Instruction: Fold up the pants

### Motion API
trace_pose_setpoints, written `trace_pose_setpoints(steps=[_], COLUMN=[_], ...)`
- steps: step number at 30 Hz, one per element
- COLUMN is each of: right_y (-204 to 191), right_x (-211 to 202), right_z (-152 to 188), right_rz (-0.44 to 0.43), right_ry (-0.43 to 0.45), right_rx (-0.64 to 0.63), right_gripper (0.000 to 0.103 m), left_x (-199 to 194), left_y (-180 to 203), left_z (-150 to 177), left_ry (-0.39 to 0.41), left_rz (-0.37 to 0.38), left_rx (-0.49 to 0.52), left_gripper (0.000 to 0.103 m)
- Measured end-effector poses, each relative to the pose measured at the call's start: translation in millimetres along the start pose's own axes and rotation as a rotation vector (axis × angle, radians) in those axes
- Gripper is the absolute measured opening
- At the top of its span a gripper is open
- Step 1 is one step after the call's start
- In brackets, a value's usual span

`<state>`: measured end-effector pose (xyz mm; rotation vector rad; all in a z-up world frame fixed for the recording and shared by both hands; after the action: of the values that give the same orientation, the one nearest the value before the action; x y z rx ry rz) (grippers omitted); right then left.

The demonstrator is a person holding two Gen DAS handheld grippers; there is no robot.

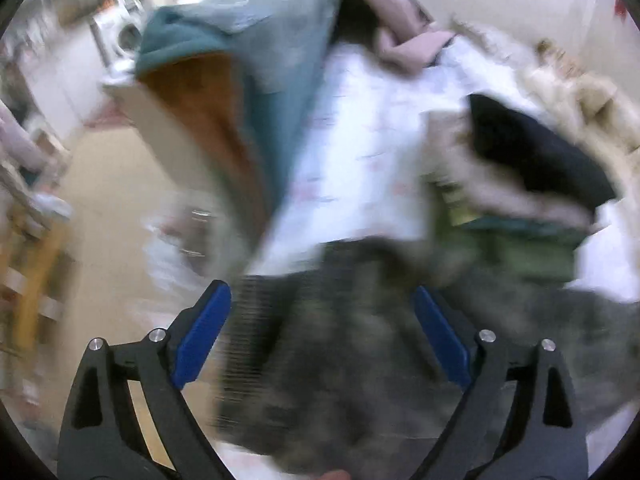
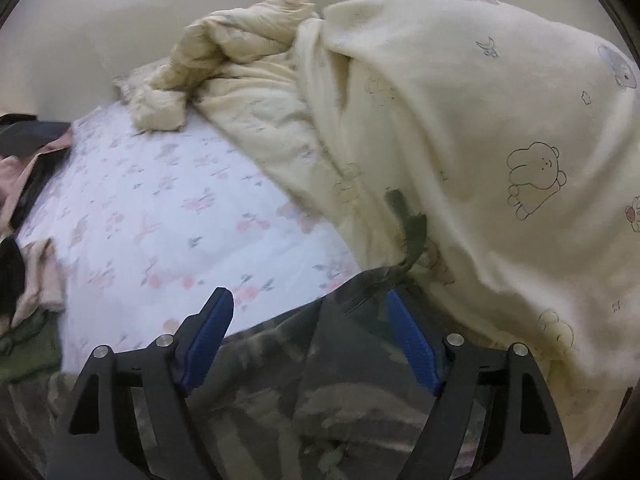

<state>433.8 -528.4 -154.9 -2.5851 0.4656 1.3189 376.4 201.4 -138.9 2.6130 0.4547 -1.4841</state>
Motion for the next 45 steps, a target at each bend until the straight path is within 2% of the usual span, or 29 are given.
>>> trace_pose_setpoints(steps=[1, 4, 6, 10, 11, 13, 14, 15, 17, 19, 21, 23, 25, 27, 30, 31, 33, 34, 36, 38, 41, 42, 45], right_y=[-12, -53, -74, -83, -71, -48, -32, -12, 11, 22, 24, 22, 17, 15, 15, 15, 20, 26, 46, 75, 129, 146, 167], right_x=[-2, 5, 17, 55, 65, 68, 68, 66, 63, 56, 40, 22, 4, -9, -26, -31, -39, -41, -52, -56, -54, -49, -42], right_z=[7, 43, 73, 126, 133, 134, 130, 125, 121, 122, 122, 123, 128, 135, 153, 158, 167, 168, 173, 181, 204, 214, 225], right_rz=[-0.040, -0.138, -0.156, -0.067, -0.024, -0.009, 0.046, 0.116, 0.163, 0.093, 0.041, 0.004, -0.044, -0.074, -0.103, -0.111, -0.109, -0.110, -0.097, -0.067, -0.019, -0.044, -0.078], right_ry=[-0.013, -0.087, -0.138, -0.240, -0.259, -0.251, -0.242, -0.227, -0.235, -0.255, -0.225, -0.180, -0.151, -0.138, -0.127, -0.125, -0.129, -0.123, -0.083, -0.066, -0.081, -0.100, -0.092], right_rx=[-0.024, -0.132, -0.199, -0.273, -0.259, -0.173, -0.141, -0.114, -0.071, -0.011, 0.013, 0.041, 0.088, 0.131, 0.197, 0.215, 0.238, 0.251, 0.305, 0.374, 0.550, 0.636, 0.725], right_gripper=[0.081, 0.081, 0.081, 0.079, 0.080, 0.083, 0.083, 0.083, 0.083, 0.083, 0.083, 0.084, 0.084, 0.084, 0.084, 0.084, 0.084, 0.084, 0.085, 0.085, 0.085, 0.085, 0.085], left_x=[10, 50, 68, 76, 76, 71, 69, 68, 63, 52, 41, 31, 27, 40, 73, 76, 75, 71, 61, 51, 42, 38, 19], left_y=[-6, -10, -14, -31, -34, -42, -47, -54, -64, -73, -75, -70, -66, -67, -71, -73, -68, -66, -58, -55, -50, -49, -44], left_z=[5, 40, 56, 74, 77, 82, 87, 91, 94, 97, 99, 101, 106, 119, 143, 145, 137, 129, 112, 106, 104, 102, 94], left_ry=[-0.031, -0.185, -0.215, -0.224, -0.227, -0.214, -0.219, -0.231, -0.251, -0.254, -0.238, -0.223, -0.215, -0.269, -0.381, -0.385, -0.322, -0.279, -0.199, -0.149, -0.138, -0.130, -0.086], left_rz=[-0.023, -0.008, -0.082, -0.072, -0.067, -0.067, -0.067, -0.056, -0.023, 0.045, 0.126, 0.166, 0.147, 0.110, 0.137, 0.154, 0.225, 0.243, 0.233, 0.215, 0.193, 0.182, 0.170], left_rx=[0.007, 0.005, 0.031, -0.021, -0.012, 0.014, 0.024, 0.016, -0.032, -0.135, -0.218, -0.243, -0.248, -0.276, -0.391, -0.417, -0.448, -0.422, -0.353, -0.329, -0.294, -0.270, -0.229], left_gripper=[0.091, 0.091, 0.093, 0.093, 0.093, 0.093, 0.094, 0.094, 0.094, 0.093, 0.092, 0.093, 0.098, 0.098, 0.098, 0.098, 0.087, 0.074, 0.065, 0.045, 0.031, 0.029, 0.024])
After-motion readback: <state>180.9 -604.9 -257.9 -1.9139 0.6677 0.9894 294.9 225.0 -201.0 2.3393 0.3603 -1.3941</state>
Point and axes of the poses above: each gripper's, at about its wrist camera, not at the fingertips, and x roughly the way its jaws point, y to its right, z to its underside, the point moved 7 cm from there along x, roughly the way its jaws point, and after that the axes turned 1 degree about -z, right-handed, at the moved point
